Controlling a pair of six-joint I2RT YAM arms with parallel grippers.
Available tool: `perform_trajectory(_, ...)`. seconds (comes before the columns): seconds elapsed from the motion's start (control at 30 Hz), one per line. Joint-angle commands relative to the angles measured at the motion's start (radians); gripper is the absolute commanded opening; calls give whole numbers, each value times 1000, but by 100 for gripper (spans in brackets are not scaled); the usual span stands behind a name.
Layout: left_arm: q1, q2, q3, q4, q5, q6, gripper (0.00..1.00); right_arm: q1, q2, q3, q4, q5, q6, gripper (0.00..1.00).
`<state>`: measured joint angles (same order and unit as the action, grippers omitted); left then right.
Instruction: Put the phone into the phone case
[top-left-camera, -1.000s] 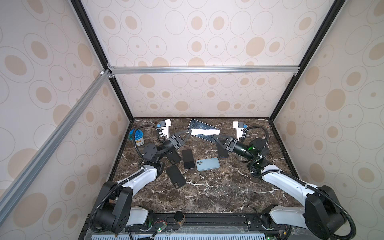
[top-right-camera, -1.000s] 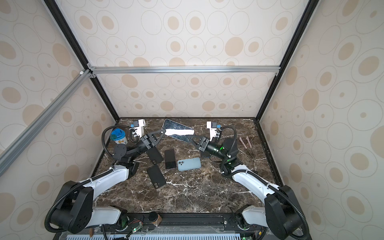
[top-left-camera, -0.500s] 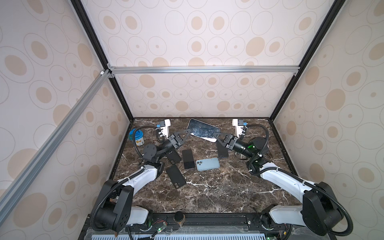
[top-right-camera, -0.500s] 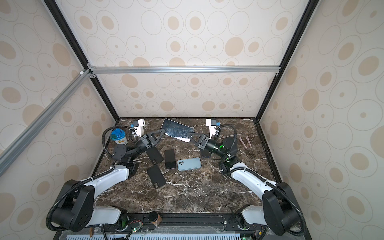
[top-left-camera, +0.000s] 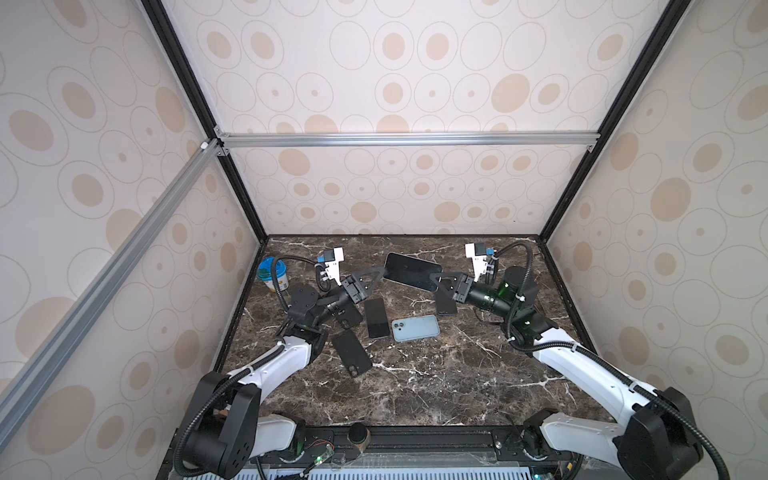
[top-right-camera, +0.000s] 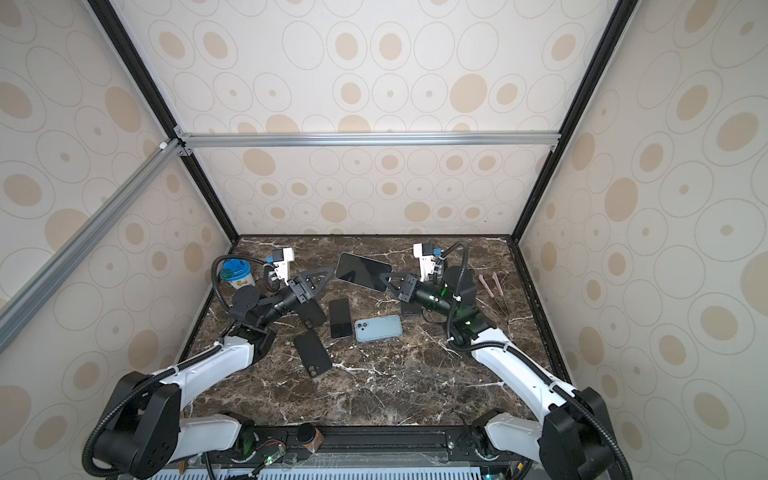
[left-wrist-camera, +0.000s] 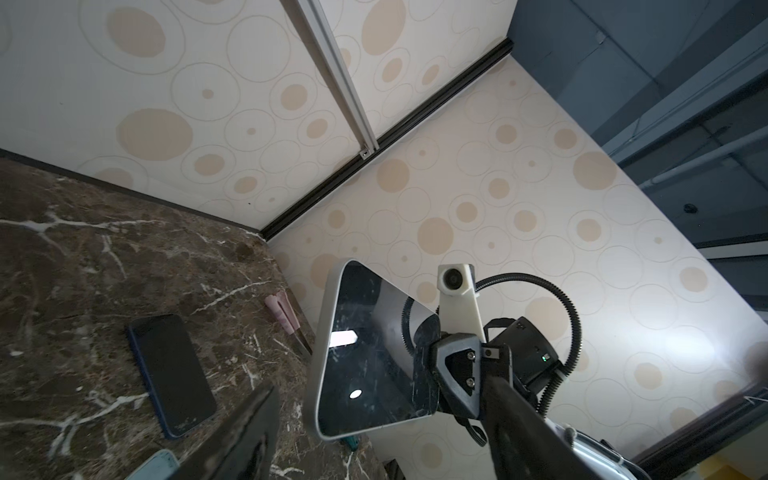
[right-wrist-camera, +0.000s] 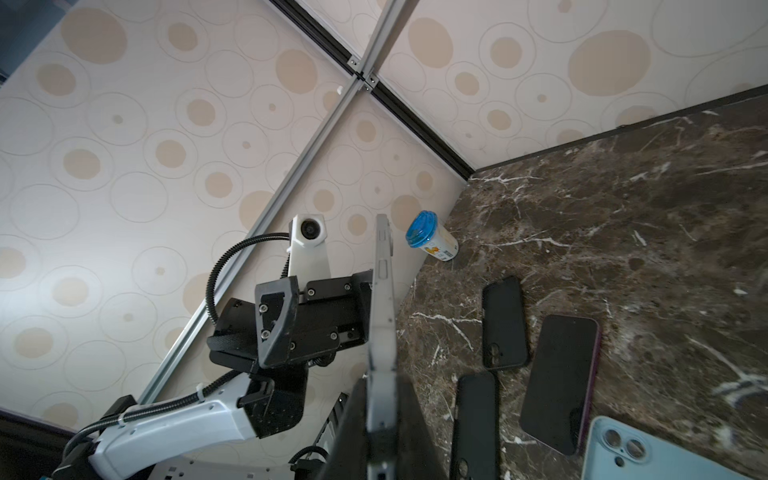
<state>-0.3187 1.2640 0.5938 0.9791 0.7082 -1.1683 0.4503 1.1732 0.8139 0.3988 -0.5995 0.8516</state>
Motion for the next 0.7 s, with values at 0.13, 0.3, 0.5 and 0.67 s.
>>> perform_trajectory(0.13, 4, -89, 130, -652, -156, 401, 76, -13, -27, 156, -471, 114, -231, 0)
perform_trajectory(0.3, -29, -81, 172, -875, -223, 530, 71, -29, 38, 252, -733, 159, -350, 0)
perform_trajectory(0.5, -112, -18, 215, -1035, -371, 598, 66, -54, 119, 303, -871, 138, -406, 0)
perform_trajectory(0.67, -204, 85, 281, -1130, -497, 623, 65, -60, 172, 306, -894, 108, -429, 0)
